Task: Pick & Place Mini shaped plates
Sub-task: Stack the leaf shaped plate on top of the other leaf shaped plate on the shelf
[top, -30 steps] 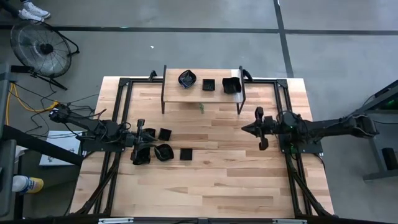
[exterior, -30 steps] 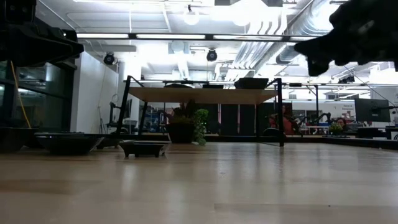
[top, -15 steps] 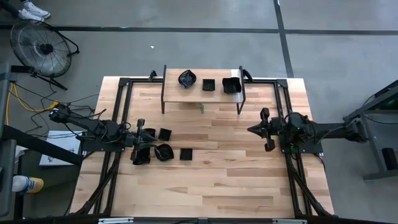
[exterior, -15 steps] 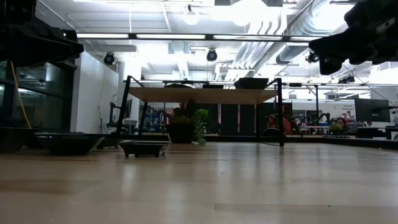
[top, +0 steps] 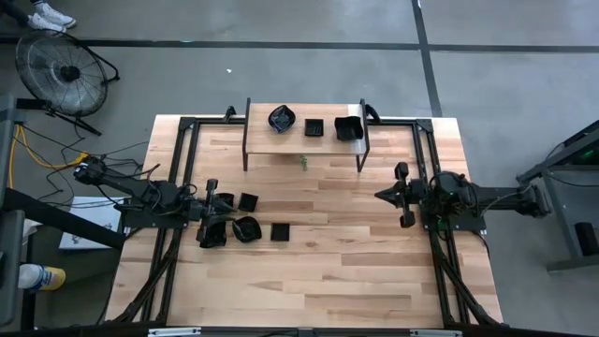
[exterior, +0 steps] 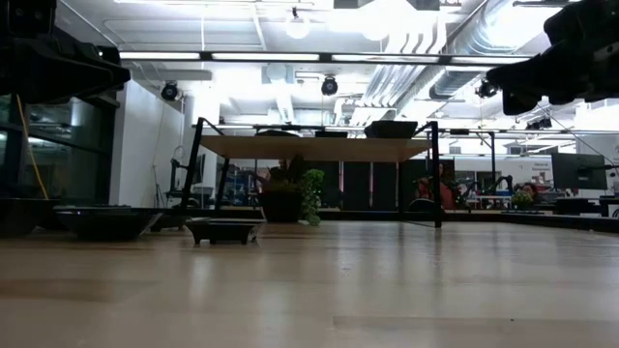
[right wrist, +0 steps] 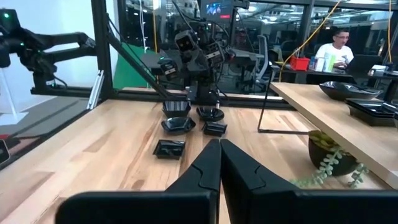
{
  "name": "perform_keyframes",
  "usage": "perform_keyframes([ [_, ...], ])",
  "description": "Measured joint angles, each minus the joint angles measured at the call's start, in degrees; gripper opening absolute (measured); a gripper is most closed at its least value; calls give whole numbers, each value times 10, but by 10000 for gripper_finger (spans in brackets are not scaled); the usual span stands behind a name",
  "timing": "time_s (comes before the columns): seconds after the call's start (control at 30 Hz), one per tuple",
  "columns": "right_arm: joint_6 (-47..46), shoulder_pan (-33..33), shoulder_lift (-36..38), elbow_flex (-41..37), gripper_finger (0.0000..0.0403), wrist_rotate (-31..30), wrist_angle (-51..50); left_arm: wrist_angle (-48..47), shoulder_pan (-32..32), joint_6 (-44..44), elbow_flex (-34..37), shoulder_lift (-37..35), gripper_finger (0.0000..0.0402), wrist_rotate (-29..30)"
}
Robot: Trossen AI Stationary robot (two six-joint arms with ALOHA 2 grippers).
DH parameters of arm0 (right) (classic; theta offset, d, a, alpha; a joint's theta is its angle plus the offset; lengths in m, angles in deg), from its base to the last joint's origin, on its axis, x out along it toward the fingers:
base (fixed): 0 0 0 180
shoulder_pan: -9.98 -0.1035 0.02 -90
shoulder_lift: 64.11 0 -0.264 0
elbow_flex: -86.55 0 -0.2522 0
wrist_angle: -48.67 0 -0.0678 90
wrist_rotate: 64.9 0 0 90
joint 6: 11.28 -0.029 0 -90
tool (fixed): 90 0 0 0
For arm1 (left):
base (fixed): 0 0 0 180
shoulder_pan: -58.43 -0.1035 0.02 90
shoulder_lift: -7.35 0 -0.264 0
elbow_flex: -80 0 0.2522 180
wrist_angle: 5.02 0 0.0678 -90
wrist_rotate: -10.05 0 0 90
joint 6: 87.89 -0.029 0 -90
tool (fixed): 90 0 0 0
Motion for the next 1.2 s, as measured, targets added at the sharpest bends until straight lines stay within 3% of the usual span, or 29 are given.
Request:
perform_keyframes([
  [0.7,-11,0,-1,0,7,0,-22,-3,0,25,-7,0,103,0],
  [1.2,-12,0,-1,0,4,1,-22,15,0,-3,-8,0,103,75],
])
